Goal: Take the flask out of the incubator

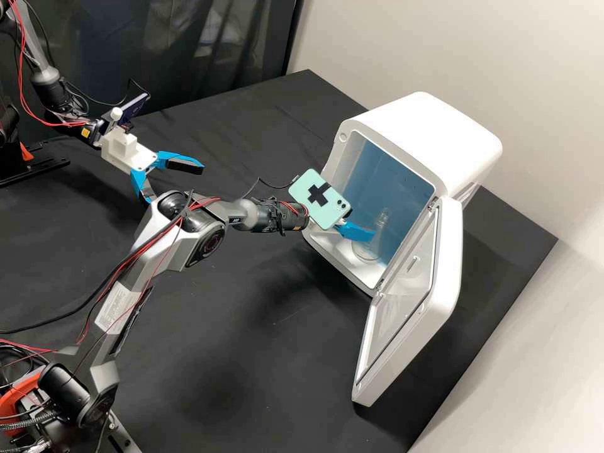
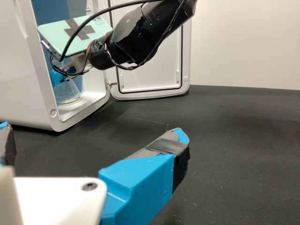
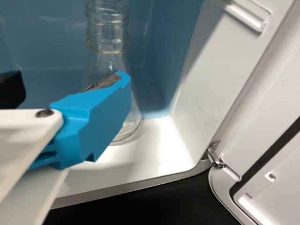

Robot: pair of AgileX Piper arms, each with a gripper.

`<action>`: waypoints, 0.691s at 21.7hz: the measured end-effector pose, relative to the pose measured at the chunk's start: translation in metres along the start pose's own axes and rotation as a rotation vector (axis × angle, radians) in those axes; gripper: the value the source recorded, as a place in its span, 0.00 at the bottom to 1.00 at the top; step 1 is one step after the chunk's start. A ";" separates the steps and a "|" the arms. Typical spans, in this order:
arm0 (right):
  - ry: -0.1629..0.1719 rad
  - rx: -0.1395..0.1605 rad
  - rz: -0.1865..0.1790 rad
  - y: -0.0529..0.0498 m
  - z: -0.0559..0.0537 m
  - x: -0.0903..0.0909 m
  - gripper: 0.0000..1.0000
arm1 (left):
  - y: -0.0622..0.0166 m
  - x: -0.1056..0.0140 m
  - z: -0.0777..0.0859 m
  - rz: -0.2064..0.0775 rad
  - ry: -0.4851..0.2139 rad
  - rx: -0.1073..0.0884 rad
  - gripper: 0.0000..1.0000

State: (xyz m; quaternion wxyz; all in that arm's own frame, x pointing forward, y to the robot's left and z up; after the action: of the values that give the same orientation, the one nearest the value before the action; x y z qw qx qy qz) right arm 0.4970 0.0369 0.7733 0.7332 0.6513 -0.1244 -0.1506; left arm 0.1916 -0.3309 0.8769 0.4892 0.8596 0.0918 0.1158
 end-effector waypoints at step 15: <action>-0.011 0.019 -0.015 -0.005 0.007 -0.001 0.00 | 0.0000 0.000 0.000 0.000 0.000 0.000 1.00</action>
State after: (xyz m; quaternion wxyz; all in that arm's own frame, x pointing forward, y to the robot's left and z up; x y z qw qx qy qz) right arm 0.4929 0.0301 0.7688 0.7251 0.6584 -0.1250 -0.1583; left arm 0.1916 -0.3309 0.8769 0.4892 0.8596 0.0918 0.1158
